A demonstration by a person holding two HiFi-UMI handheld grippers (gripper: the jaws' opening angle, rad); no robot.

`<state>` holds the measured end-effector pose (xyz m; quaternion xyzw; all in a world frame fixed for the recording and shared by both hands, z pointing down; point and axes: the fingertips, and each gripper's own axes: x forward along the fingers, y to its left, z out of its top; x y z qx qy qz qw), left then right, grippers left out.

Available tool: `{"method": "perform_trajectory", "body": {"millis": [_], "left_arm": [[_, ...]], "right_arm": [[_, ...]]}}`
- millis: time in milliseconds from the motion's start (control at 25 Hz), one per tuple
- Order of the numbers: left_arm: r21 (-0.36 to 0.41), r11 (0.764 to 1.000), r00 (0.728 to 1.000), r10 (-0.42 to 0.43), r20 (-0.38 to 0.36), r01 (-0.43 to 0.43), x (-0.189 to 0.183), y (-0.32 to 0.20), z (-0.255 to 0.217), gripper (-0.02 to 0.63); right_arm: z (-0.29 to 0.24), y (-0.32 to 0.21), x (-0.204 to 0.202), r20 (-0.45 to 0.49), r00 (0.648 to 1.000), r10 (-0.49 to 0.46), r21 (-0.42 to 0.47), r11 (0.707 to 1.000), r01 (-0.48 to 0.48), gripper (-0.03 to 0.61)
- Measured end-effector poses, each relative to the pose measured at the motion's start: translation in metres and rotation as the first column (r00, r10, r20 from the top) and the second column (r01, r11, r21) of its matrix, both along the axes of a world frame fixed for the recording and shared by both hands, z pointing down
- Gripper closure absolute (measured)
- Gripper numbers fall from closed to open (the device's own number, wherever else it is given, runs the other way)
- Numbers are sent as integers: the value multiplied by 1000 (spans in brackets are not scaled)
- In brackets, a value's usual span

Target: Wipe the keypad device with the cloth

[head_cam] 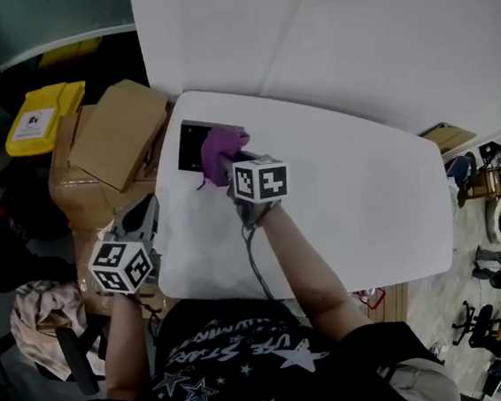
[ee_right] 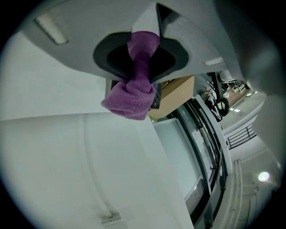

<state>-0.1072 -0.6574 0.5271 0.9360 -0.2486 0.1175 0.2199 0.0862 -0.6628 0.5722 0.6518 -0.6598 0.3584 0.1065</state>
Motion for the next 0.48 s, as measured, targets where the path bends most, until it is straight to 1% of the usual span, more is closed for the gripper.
{"method": "perform_trajectory", "body": {"millis": [160, 480], "left_arm": [[7, 999, 999, 31, -10, -31, 10, 7, -3, 607], [-4, 998, 997, 61, -37, -61, 22, 19, -1, 607]], "right_arm": [[4, 16, 13, -9, 999, 32, -17, 999, -32, 480], [2, 45, 38, -41, 995, 91, -36, 995, -92, 480]]}}
